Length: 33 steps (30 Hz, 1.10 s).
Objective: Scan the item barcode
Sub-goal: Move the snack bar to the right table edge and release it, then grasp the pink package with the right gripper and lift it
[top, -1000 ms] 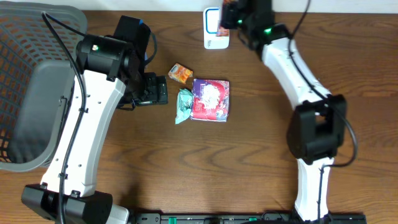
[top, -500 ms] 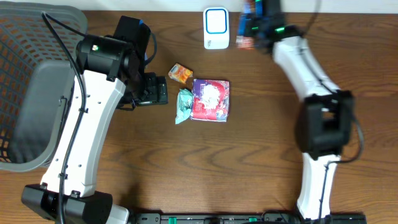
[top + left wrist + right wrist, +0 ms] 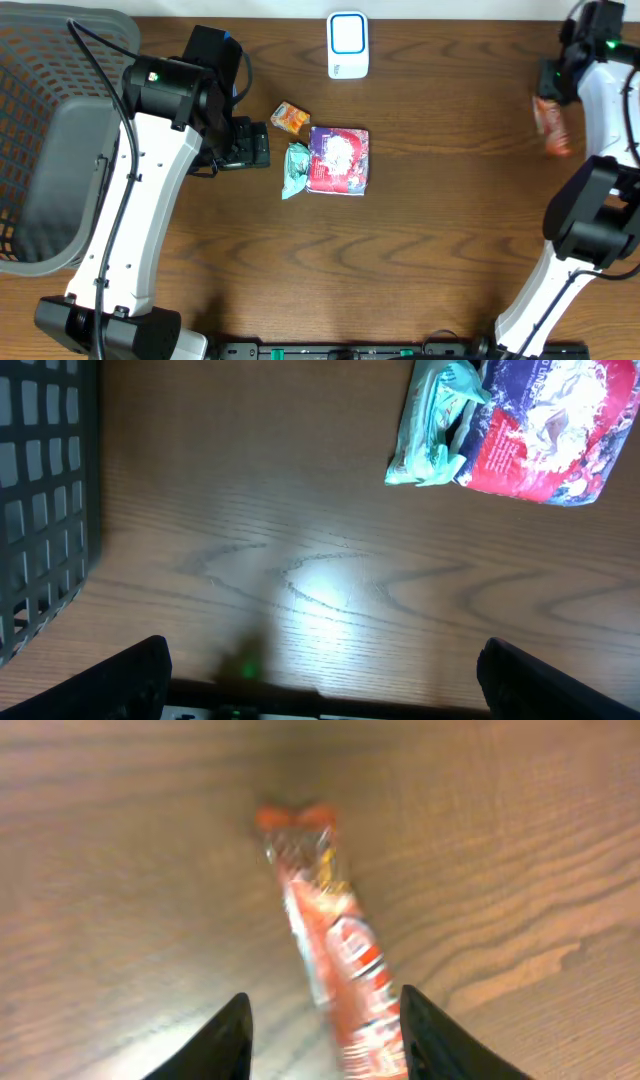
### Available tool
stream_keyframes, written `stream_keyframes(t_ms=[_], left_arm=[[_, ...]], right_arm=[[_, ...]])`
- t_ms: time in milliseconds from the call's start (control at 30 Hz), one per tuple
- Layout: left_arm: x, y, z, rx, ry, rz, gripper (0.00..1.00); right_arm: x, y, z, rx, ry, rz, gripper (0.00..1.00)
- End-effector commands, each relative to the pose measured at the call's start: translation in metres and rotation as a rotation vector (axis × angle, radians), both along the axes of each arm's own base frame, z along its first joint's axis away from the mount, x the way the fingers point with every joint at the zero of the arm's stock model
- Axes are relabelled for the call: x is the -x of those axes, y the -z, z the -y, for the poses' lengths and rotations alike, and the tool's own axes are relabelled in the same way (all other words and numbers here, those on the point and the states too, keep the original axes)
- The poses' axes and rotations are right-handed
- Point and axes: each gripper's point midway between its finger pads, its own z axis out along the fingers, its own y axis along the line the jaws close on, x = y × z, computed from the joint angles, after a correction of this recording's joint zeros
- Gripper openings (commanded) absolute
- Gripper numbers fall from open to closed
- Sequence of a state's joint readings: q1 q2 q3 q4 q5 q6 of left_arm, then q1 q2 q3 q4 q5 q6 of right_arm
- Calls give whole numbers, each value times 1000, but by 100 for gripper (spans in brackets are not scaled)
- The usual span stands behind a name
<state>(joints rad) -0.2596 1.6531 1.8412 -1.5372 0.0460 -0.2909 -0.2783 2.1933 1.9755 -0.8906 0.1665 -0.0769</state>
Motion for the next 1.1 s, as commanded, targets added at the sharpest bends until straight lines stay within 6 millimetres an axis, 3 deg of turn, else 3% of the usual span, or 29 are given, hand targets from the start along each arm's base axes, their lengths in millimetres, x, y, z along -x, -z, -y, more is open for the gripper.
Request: stream_keyframes(t_ms=[0, 167, 200, 267, 300, 333, 400, 467, 667, 800, 967, 1033, 1067], left_arm=[[-1, 0, -1, -6, -2, 0, 98], [-1, 0, -1, -6, -2, 0, 98], [-1, 0, -1, -6, -2, -1, 98], [-1, 0, -1, -6, -2, 0, 98], [-1, 0, -1, -6, -2, 0, 98], [-1, 0, -1, -6, -2, 0, 98], [-1, 0, -1, -6, -2, 0, 98], [-1, 0, -1, -6, -2, 0, 98], [-1, 0, -1, -6, -2, 0, 98], [-1, 0, -1, -6, -2, -1, 98], [-1, 0, -1, -6, -2, -1, 98], [-1, 0, -1, -6, -2, -1, 98], [-1, 0, -1, -6, -2, -1, 98]], right_arm=[[-1, -8, -12, -112, -2, 43, 45], [-4, -60, -49, -227, -68, 166, 46], [-4, -76, -69, -300, -115, 206, 49], [0, -107, -116, -472, -246, 266, 64], [5, -123, -142, -568, -320, 290, 75], [11, -136, -167, -656, -389, 302, 97], [25, -148, -212, -770, -488, 275, 99], [36, -139, -240, -786, -516, 202, 99], [79, -68, -323, -811, -558, -129, 99], [110, -15, -361, -834, -532, -324, 99], [139, 52, -392, -840, -491, -481, 99], [146, 72, -400, -838, -481, -517, 82], [150, 81, -403, -836, -477, -532, 67]])
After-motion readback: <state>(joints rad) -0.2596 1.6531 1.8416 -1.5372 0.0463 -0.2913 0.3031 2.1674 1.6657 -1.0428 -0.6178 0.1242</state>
